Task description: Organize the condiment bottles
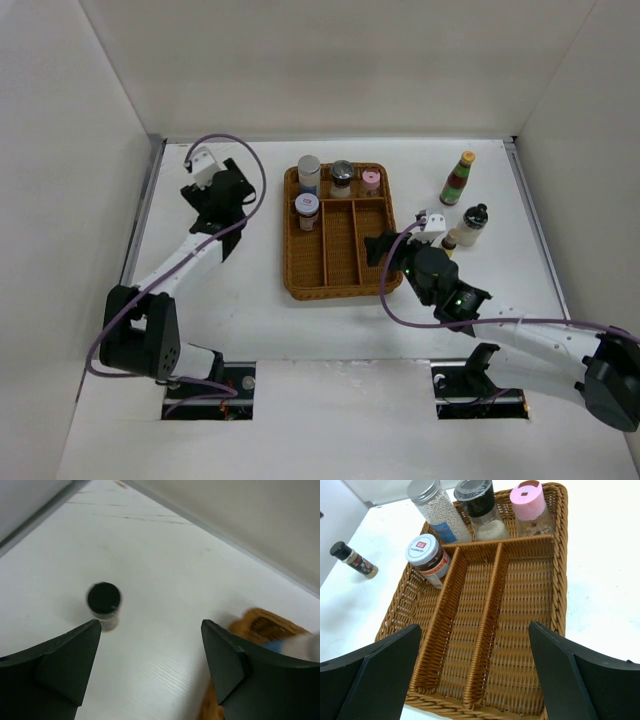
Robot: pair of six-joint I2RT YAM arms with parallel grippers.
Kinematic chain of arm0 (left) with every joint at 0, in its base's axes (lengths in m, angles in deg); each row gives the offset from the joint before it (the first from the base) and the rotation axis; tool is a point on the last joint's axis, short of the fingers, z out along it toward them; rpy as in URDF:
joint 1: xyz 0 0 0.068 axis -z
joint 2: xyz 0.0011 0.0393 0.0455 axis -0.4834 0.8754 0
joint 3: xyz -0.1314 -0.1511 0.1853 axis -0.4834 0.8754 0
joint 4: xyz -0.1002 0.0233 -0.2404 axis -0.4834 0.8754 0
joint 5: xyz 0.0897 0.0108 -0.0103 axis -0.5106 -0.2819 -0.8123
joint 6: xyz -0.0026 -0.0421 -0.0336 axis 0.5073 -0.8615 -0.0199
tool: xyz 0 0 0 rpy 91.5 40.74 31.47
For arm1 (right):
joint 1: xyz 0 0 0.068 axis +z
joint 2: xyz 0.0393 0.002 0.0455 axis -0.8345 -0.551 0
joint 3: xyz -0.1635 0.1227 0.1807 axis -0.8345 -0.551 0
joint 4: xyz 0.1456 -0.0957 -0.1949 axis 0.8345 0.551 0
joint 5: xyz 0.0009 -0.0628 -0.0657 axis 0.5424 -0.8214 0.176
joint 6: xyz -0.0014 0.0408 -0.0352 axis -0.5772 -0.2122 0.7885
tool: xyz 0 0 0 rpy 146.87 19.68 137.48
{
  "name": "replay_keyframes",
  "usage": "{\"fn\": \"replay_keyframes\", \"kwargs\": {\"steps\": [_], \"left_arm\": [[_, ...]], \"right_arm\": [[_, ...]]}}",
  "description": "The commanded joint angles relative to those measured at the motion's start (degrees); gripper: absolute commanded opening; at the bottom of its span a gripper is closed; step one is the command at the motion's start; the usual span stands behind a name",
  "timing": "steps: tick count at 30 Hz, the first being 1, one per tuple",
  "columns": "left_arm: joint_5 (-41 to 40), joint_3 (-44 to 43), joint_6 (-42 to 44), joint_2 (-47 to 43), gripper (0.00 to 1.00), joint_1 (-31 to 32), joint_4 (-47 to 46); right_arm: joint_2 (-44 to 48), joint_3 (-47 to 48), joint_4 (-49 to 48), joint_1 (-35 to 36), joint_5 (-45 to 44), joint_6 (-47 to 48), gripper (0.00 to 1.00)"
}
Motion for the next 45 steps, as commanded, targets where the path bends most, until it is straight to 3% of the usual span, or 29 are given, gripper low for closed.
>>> {"fn": "replay_keyframes", "kwargs": {"steps": [1, 15, 21, 27, 31, 37, 41, 45], "left_arm": [[1.31, -1.74, -1.04, 3.29, 0.80, -4.39, 0.36], [5.80, -11.24, -1.13, 17.54, 0.69, -11.87, 0.89], [5.89, -11.16, -1.30, 18.95, 0.49, -11.88, 0.89], [5.98, -9.75, -1.74, 18.86, 0.48, -11.79, 0.98], [6.68, -9.66, -1.92, 19.39, 0.37, -11.79, 1.06], [7.30, -8.61, -2.01, 15.71, 0.27, -11.44, 1.33], [7.30, -6.24, -2.01, 8.51, 0.27, -10.04, 1.41], [7.30, -3.34, -1.66, -1.07, 0.27, -4.60, 3.08]], "right_arm": [[-0.10, 0.07, -3.94, 0.02, 0.80, 0.49, 0.95], [-0.89, 0.42, -3.94, 0.02, 0.80, 0.76, 0.96], [-0.45, 0.16, -3.94, 0.02, 0.80, 0.76, 0.96], [-0.27, 0.07, -3.94, 0.02, 0.80, 0.76, 0.96], [-0.27, 0.07, -3.94, 0.02, 0.80, 0.76, 0.96], [0.43, -0.10, -3.85, -0.15, 0.71, 0.76, 0.96], [0.43, -0.02, -3.76, 0.02, 0.62, 0.76, 0.96], [0.78, -0.19, -3.76, 0.02, 0.45, 0.76, 0.96]]}}
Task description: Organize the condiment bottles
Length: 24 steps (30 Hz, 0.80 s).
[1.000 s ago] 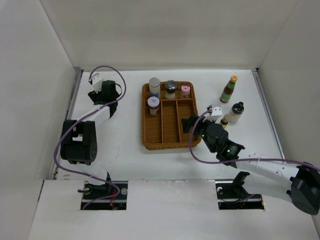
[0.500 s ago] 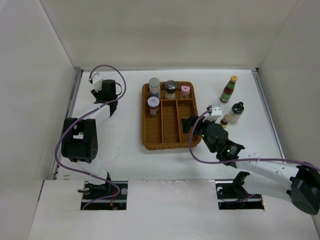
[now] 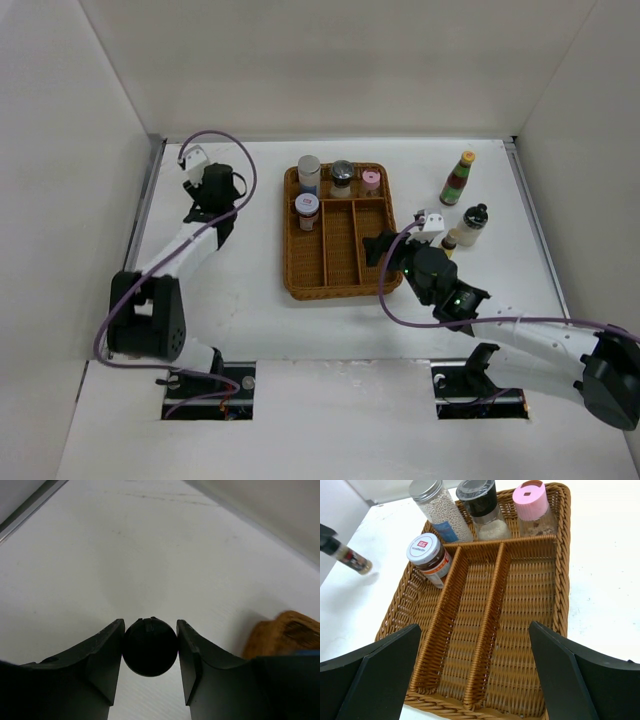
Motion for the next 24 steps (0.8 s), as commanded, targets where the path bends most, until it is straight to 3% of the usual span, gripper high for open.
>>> {"fn": "replay_keyframes", "kwargs": {"steps": [1, 6, 9, 10, 15, 17, 20, 24], "left_arm": [[0.28, 0.84, -0.04, -10.96, 0.27, 5.60, -0.50], [-0.24, 2.51, -0.12, -18.35, 0.27, 16.14, 2.05], [-1.47, 3.48, -0.56, -19.33, 0.27, 22.99, 2.14], [-2.08, 3.39, -0.56, -18.81, 0.27, 25.19, 2.23], [-3.49, 2.69, -0.30, -14.33, 0.27, 32.41, 0.48], [-3.41, 3.39, -0.21, -12.57, 0.27, 33.91, -1.71], [-3.32, 4.79, 0.32, -10.28, 0.27, 34.62, -3.83], [-3.41, 7.08, 0.58, -8.35, 0.27, 34.97, -5.67]], "right_arm": [[1.40, -0.19, -2.93, -0.06, -0.04, 0.30, 0.96], [1.39, -0.01, -2.67, 0.02, -0.12, 0.39, 0.96], [2.01, -0.01, -2.49, 0.02, -0.21, 0.48, 0.91], [2.10, 0.07, -2.40, 0.02, -0.21, 0.48, 0.86], [3.06, 1.30, 0.22, 0.02, -1.43, 1.18, 0.42], [3.94, 2.09, 2.24, 0.20, -3.02, 1.53, 0.33], [5.35, 3.06, 5.23, 0.29, -5.21, 1.79, 0.30], [7.02, 3.06, 7.88, 0.64, -7.85, 1.44, 0.42]]}}
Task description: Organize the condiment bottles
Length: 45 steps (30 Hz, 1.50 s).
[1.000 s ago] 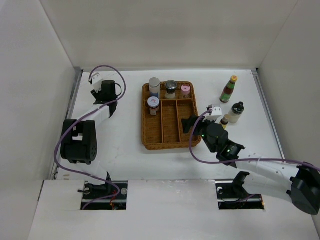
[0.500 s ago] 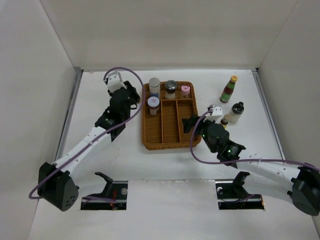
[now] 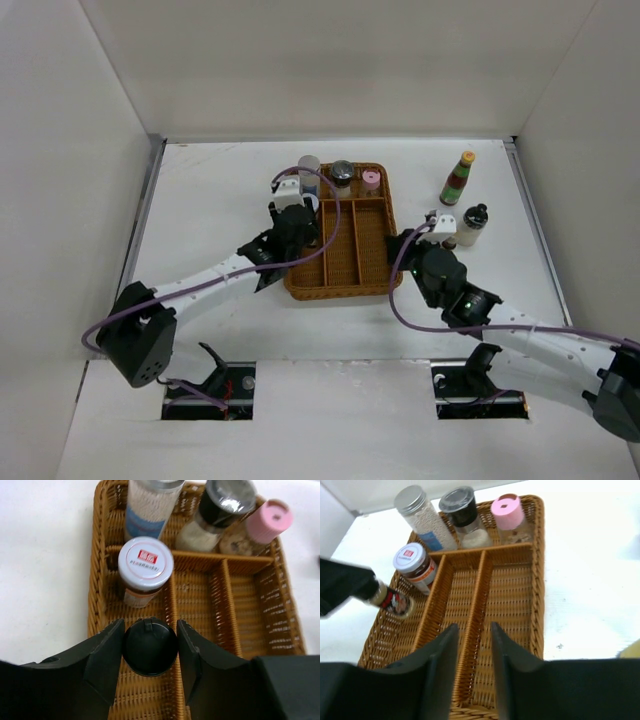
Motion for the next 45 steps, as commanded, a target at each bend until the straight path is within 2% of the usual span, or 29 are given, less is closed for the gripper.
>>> {"fn": "replay_keyframes", "kwargs": {"steps": [1, 6, 12, 17, 20, 31, 37, 45], "left_arm": [[-1.01, 1.90, 0.62, 0.55, 0.27, 0.33, -5.57], [0.05, 6.47, 0.71, 2.49, 0.30, 0.50, -10.75], [1.81, 9.02, 1.41, 2.49, 0.41, 0.15, -13.22], [1.55, 9.82, 3.61, 1.88, 0.56, 0.68, -13.75], [2.07, 10.26, 4.14, 1.61, 0.69, 1.03, -14.54], [1.55, 10.17, 6.07, -5.24, 0.94, 1.73, -14.45], [1.63, 12.18, 5.72, -11.65, 0.98, 0.15, -18.40], [0.14, 21.59, 4.14, -21.49, 0.97, -3.18, -27.19]], "right_arm": [[2.06, 2.49, 2.50, 0.62, -4.16, 0.37, 0.47], [4.34, 2.49, 5.57, 0.62, -8.29, 1.34, 0.81], [6.63, 5.12, 14.27, -4.12, -9.96, 1.69, 0.94], [7.77, 5.83, 17.97, -6.41, -15.58, 1.25, 0.99], [7.07, 6.62, 19.20, -7.38, -19.19, 2.04, 1.00], [0.75, 7.85, 18.77, -17.30, -17.80, 2.22, 0.98], [-4.44, 9.70, 17.88, -22.49, -12.61, 1.25, 0.91], [-7.78, 10.14, 18.15, -24.52, -7.69, -1.03, 0.78]]}}
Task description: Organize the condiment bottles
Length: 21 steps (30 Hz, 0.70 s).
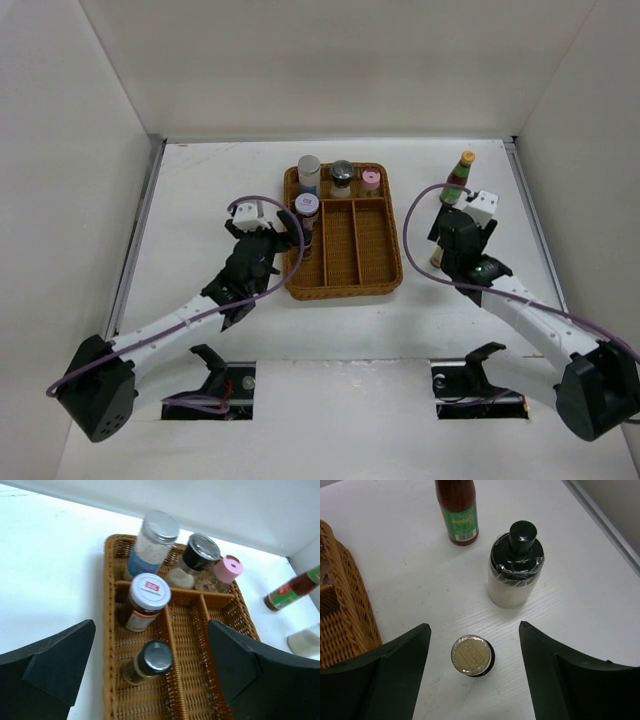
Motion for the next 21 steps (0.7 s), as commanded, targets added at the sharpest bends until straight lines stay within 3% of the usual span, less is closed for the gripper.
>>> {"fn": "replay_keyframes", "kwargs": {"steps": [1, 6, 21], "left_arm": [[-1.56, 3.14, -1.19, -4.15, 0.97, -1.92, -5.91], [-2.10, 6.66, -4.62, -6.00, 0.98, -5.17, -6.34], [0.28, 9.30, -6.73, -2.66, 1.00, -7.37, -10.30]], "right_arm": [[-0.96, 2.08, -0.87, -0.65, 3.90, -2.41, 0.76], [-2.46, 0.75, -0.95, -1.79, 4.43, -2.94, 0.71], [-4.05, 3.12, -0.78, -2.85, 2.42, -2.15, 0.32]]}}
